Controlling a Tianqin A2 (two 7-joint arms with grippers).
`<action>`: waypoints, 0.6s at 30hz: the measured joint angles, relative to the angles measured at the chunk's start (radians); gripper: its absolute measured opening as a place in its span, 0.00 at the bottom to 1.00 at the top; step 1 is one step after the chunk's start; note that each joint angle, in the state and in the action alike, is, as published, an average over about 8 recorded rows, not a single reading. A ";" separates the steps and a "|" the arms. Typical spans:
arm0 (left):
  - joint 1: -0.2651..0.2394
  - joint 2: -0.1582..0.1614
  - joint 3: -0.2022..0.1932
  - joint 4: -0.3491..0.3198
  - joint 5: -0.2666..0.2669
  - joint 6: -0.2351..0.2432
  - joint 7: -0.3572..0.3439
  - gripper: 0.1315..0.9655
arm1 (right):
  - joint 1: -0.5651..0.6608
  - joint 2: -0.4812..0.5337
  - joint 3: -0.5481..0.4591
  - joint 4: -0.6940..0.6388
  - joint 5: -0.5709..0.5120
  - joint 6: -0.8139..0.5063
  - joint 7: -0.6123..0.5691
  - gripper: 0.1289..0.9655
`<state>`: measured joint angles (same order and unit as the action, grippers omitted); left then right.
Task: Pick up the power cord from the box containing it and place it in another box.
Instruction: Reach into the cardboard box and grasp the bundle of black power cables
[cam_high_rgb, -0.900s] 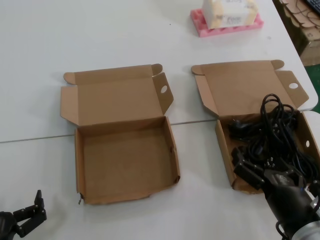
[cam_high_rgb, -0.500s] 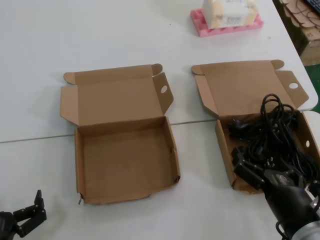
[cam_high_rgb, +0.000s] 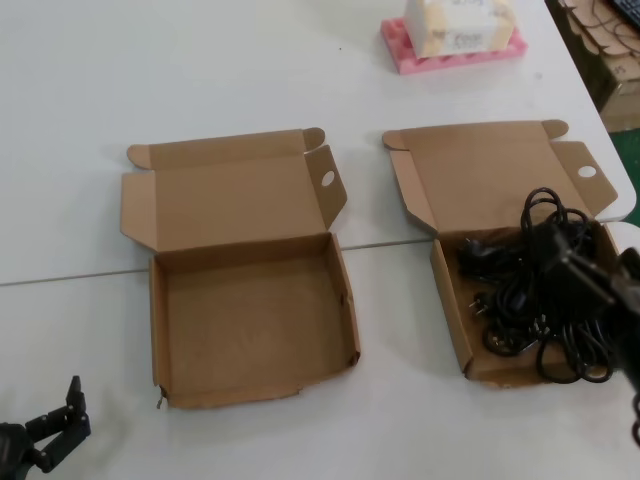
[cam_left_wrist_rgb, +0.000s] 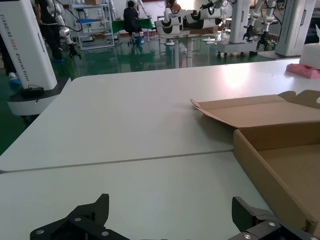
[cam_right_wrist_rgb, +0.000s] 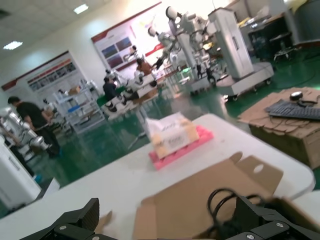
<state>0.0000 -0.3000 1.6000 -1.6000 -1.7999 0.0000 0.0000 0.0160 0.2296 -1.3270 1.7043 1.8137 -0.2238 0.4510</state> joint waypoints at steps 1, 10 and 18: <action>0.000 0.000 0.000 0.000 0.000 0.000 0.000 0.92 | 0.012 -0.015 0.029 -0.011 -0.009 -0.029 0.000 1.00; 0.000 0.000 0.000 0.000 0.000 0.000 0.000 0.78 | 0.135 -0.078 0.159 -0.202 -0.172 -0.158 0.000 1.00; 0.000 0.000 0.000 0.000 0.000 0.000 0.000 0.67 | 0.183 -0.023 0.066 -0.303 -0.235 -0.066 0.000 1.00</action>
<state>0.0000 -0.3000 1.6000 -1.6000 -1.7999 0.0000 -0.0001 0.1994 0.2061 -1.2607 1.4013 1.5790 -0.2897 0.4510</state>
